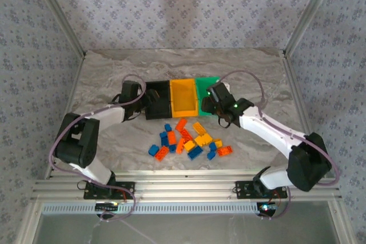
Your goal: Sort the legos into containers by color
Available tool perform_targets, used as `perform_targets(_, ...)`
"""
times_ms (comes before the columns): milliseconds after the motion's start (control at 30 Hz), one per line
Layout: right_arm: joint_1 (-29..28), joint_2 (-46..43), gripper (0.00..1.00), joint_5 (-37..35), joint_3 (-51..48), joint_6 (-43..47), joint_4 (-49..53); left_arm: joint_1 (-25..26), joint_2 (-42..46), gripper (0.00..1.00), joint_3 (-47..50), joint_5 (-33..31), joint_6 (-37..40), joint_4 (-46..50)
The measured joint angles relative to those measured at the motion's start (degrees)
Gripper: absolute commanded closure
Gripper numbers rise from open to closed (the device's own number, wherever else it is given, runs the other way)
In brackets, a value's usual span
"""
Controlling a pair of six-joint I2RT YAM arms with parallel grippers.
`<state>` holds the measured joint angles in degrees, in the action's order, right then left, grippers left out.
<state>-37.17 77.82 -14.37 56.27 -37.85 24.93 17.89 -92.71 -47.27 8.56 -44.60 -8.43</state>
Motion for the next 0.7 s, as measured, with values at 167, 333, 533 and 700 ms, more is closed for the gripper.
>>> perform_targets(167, -1.1, -4.6, 0.37, -0.2, -5.2, -2.2, 0.7, -0.2, -0.4, 0.25, -1.0, 0.0, 0.0, -0.4)
perform_targets(333, -2.3, -8.0, 0.31, -0.2, -7.9, -4.0, 1.8, -0.5, 0.6, 0.17, -1.1, 0.0, -0.5, 1.6)
perform_targets(533, -3.6, -12.3, 0.25, 0.1, -10.9, -5.5, 5.3, -0.5, 16.2, 0.00, 4.7, -0.5, -2.1, 6.8)
perform_targets(700, -5.2, -17.0, 0.25, 0.7, -15.7, -7.9, 9.7, 1.0, 33.7, 0.00, 11.7, -0.7, -3.2, 12.2)
